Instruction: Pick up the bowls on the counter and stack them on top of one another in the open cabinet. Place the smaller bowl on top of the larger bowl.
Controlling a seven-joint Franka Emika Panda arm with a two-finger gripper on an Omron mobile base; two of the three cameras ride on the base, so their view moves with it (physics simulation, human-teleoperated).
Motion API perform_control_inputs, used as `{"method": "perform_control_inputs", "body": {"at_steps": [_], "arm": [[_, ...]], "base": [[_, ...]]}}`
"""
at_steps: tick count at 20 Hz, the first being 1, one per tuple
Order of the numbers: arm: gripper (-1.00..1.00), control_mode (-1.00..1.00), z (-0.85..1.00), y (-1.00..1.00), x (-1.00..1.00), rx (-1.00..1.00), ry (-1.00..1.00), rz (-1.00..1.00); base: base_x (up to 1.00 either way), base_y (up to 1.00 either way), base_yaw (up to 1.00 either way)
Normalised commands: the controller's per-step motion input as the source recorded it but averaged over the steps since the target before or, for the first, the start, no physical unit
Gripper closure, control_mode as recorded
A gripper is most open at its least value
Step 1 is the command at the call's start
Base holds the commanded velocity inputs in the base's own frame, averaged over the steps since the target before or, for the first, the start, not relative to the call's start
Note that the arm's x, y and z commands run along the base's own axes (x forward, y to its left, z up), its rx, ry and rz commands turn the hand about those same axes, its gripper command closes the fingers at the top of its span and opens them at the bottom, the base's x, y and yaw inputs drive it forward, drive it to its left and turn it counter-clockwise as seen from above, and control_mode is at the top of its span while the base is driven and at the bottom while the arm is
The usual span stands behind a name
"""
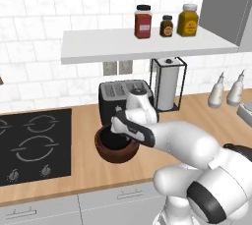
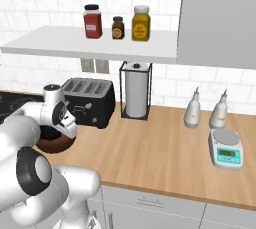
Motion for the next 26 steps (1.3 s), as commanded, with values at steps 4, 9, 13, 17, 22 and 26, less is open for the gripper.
{"method": "perform_control_inputs", "body": {"at_steps": [4,9,13,17,22,26], "arm": [[1.00,-1.00,-0.20,0.24,0.00,0.00,0.00,0.00],[1.00,-1.00,-0.20,0.18,0.00,0.00,0.00,0.00],[-1.00,-1.00,-0.01,0.00,-0.02,0.00,0.00,0.00],[-1.00,-1.00,0.14,-0.03,-0.06,0.00,0.01,0.00],[-1.00,-1.00,0.48,-0.20,0.00,0.00,0.03,0.00],[-1.00,-1.00,0.17,-0.35,0.00,0.00,0.00,0.00]], "base": [[0.00,0.00,0.00],[0.00,0.00,0.00],[0.00,0.00,0.00],[0.00,0.00,0.00],[0.00,0.00,0.00],[0.00,0.00,0.00]]}}
